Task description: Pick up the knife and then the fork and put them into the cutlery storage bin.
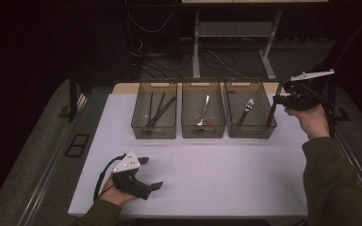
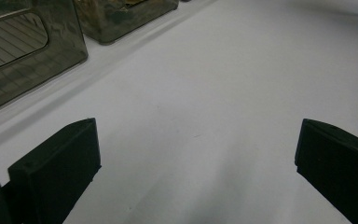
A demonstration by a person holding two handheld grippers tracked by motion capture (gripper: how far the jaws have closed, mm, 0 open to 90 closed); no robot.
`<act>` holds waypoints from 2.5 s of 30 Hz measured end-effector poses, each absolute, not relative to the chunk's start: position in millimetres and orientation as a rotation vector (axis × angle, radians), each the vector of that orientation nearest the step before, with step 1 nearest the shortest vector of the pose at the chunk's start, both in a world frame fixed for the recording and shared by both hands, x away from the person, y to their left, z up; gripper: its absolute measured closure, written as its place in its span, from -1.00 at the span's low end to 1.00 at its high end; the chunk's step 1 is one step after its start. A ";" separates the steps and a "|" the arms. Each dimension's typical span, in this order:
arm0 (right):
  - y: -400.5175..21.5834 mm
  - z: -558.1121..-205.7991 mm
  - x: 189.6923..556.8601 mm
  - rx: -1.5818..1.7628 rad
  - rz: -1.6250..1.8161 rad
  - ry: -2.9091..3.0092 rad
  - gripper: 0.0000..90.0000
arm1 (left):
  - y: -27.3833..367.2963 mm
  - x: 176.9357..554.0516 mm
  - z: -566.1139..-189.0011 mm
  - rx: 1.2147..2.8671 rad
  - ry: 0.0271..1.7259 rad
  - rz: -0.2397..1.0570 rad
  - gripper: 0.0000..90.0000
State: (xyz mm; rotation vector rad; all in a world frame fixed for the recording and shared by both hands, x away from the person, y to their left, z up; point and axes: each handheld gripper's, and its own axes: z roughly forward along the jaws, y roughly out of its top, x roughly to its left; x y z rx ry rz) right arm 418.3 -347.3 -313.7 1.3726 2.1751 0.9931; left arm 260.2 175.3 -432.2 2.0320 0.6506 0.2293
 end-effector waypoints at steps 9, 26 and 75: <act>-336.8 -338.5 441.3 1.417 0.855 2.292 0.99 | 174.6 260.9 -432.5 2.038 0.631 0.231 -1.00; -310.5 -365.8 474.1 1.432 0.869 2.272 0.96 | 173.3 261.6 -431.9 2.044 0.618 0.222 -1.00; -308.1 -381.4 354.7 1.215 1.295 2.109 -0.73 | 168.5 269.8 -433.9 2.047 0.631 0.204 -1.00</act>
